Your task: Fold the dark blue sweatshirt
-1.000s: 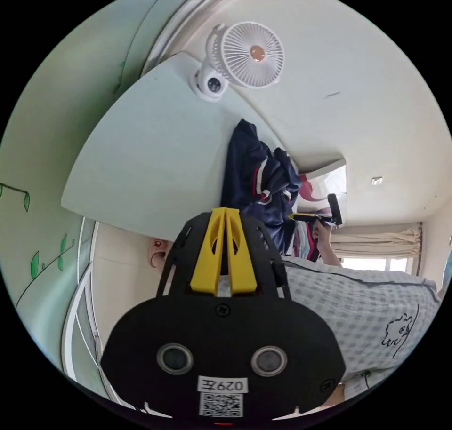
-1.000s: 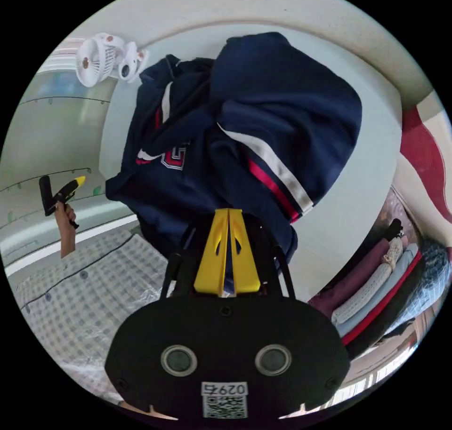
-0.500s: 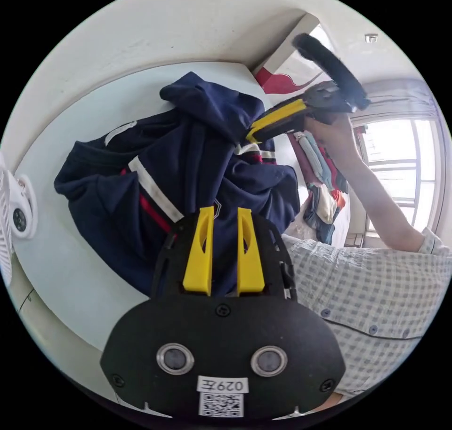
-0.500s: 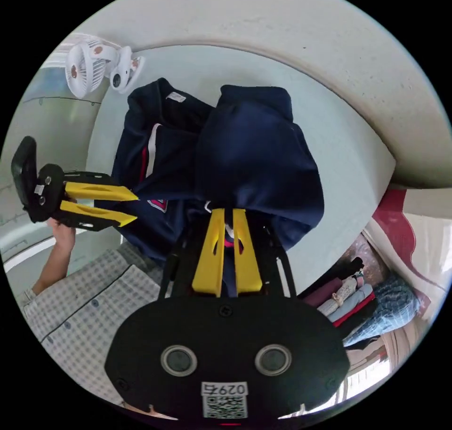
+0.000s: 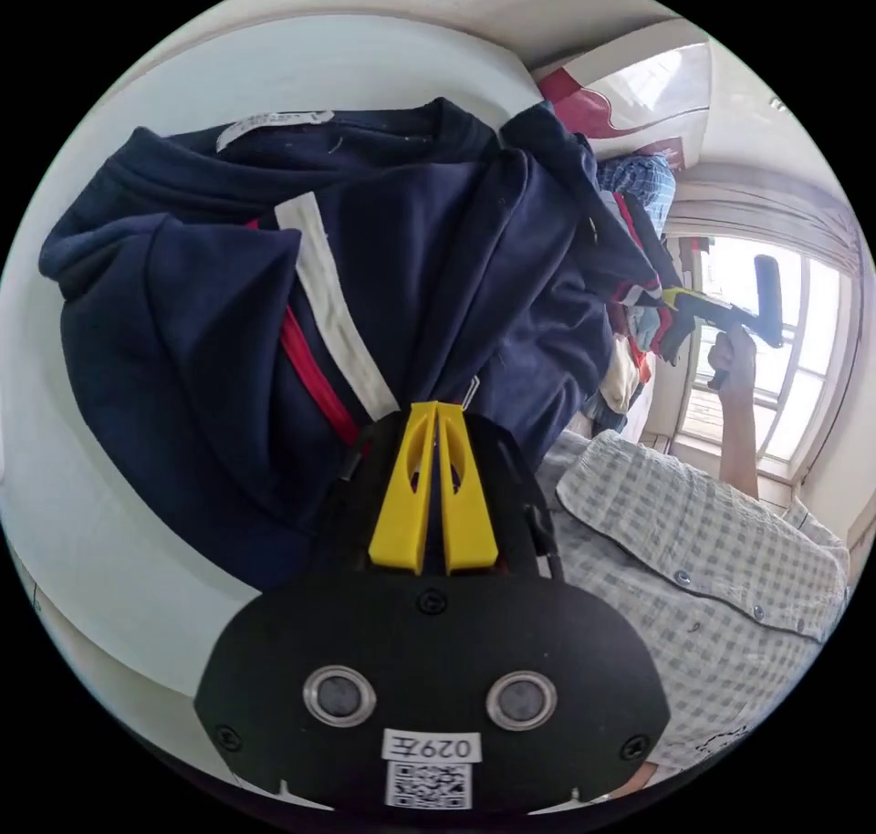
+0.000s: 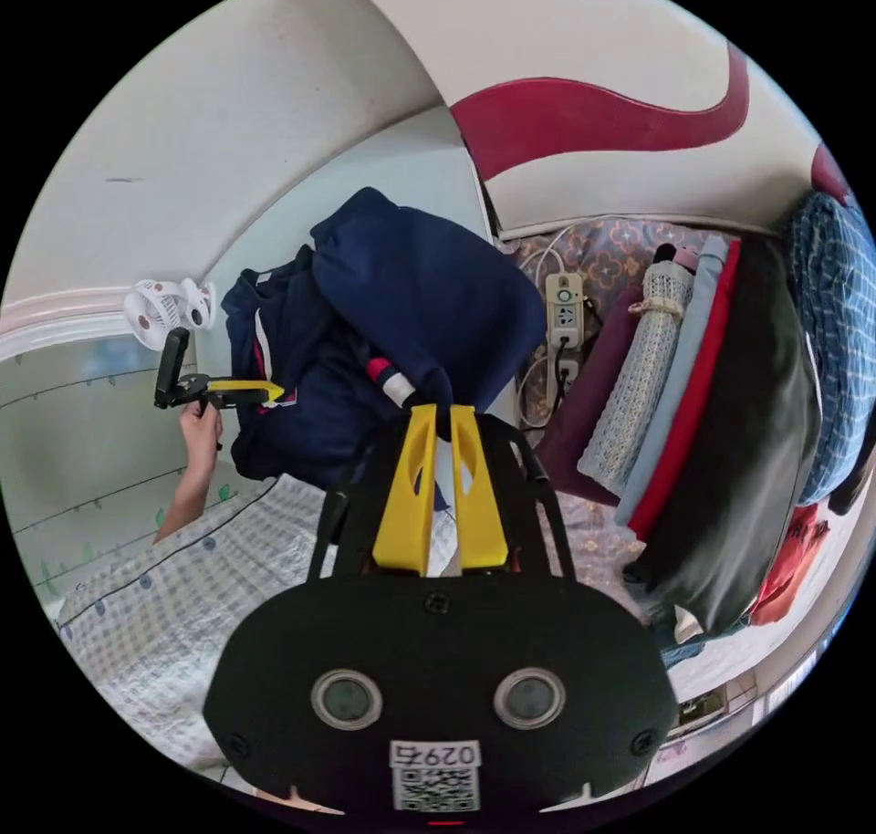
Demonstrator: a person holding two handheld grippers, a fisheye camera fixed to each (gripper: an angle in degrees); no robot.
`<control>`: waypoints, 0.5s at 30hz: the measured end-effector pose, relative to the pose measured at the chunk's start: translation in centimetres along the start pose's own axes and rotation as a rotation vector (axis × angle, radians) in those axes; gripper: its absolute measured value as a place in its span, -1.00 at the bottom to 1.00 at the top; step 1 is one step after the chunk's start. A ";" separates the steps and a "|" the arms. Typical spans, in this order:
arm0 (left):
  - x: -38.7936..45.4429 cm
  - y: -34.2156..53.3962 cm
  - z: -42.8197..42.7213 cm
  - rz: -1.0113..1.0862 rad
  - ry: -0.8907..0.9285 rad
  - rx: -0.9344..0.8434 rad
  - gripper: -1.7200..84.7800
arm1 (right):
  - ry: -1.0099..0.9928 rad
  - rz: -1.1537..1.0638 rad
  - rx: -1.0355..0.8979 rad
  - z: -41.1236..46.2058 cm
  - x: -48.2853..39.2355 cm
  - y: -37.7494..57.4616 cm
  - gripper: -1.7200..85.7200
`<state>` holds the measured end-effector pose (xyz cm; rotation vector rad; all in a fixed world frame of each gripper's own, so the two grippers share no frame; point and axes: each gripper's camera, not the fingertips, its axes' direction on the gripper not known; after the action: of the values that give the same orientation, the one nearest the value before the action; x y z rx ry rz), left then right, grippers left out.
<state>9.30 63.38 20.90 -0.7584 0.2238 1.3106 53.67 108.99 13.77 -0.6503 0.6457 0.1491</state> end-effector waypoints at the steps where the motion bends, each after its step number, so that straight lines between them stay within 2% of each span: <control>1: 0.5 0.6 -1.1 -0.002 -0.043 0.041 -0.98 | 0.017 -0.022 -0.024 0.4 -0.4 0.1 -0.92; 5: 0.4 4.7 -7.0 -0.085 -0.083 0.275 -0.98 | 0.070 -0.046 0.028 -0.8 -1.4 0.8 -0.89; 9: -2.9 13.6 -13.8 -0.279 -0.040 0.569 -0.98 | 0.000 -0.100 0.082 -2.2 -2.3 1.3 -0.83; 12: -3.0 15.5 -14.2 -0.208 0.067 0.569 -0.98 | -0.001 -0.166 0.101 -2.0 -3.9 1.2 -0.83; 15: -0.5 13.5 -11.7 -0.170 -0.025 0.458 -0.98 | 0.002 -0.231 0.075 -1.0 -6.2 0.7 -0.85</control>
<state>-0.30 56.62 7.36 -0.3623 0.4142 1.0524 48.00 109.29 16.53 -0.6474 0.5709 -0.0901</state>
